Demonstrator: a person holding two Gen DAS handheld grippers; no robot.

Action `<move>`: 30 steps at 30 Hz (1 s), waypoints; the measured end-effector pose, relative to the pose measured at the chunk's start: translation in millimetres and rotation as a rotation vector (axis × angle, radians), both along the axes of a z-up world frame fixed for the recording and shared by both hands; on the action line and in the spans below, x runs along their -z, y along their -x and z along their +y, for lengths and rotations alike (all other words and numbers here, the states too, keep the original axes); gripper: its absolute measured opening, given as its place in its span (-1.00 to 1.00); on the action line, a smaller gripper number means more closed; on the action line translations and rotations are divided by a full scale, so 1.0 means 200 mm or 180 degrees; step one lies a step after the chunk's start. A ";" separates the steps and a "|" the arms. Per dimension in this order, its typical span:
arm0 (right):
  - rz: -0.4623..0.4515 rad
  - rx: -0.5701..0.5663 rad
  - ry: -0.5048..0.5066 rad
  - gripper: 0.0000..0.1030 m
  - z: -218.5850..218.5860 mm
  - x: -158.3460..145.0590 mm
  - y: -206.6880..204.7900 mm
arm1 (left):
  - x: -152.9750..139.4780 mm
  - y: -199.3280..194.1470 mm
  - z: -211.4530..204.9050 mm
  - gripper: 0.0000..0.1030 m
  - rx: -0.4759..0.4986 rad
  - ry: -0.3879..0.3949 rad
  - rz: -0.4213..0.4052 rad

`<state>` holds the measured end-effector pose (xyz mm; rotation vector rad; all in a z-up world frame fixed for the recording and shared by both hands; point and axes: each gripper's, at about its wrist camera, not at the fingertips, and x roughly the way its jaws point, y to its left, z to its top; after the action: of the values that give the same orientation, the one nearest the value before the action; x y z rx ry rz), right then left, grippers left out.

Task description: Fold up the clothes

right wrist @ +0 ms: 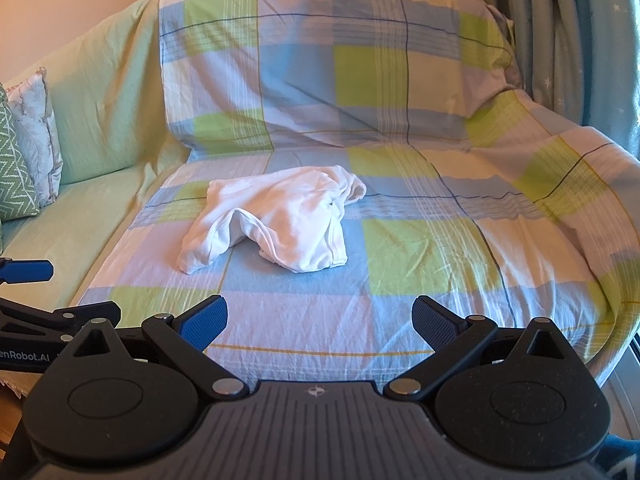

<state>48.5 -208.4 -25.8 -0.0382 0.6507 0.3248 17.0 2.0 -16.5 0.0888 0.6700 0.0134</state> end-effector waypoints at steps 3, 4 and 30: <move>0.0002 -0.0012 0.0018 0.97 0.01 0.01 -0.02 | 0.00 -0.03 0.00 0.98 0.0024 -0.0029 0.0011; 0.0000 -0.0018 0.0023 0.97 0.01 0.01 -0.03 | 0.00 -0.04 0.00 0.98 0.0033 -0.0038 0.0015; -0.0077 -0.0049 0.0193 0.97 0.06 0.04 -0.14 | 0.04 -0.18 0.11 0.98 0.0292 -0.0151 0.0162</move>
<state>77.1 -197.1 -34.1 -0.1050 0.6363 0.3191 53.1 23.2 -24.3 0.1660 0.7161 -0.0612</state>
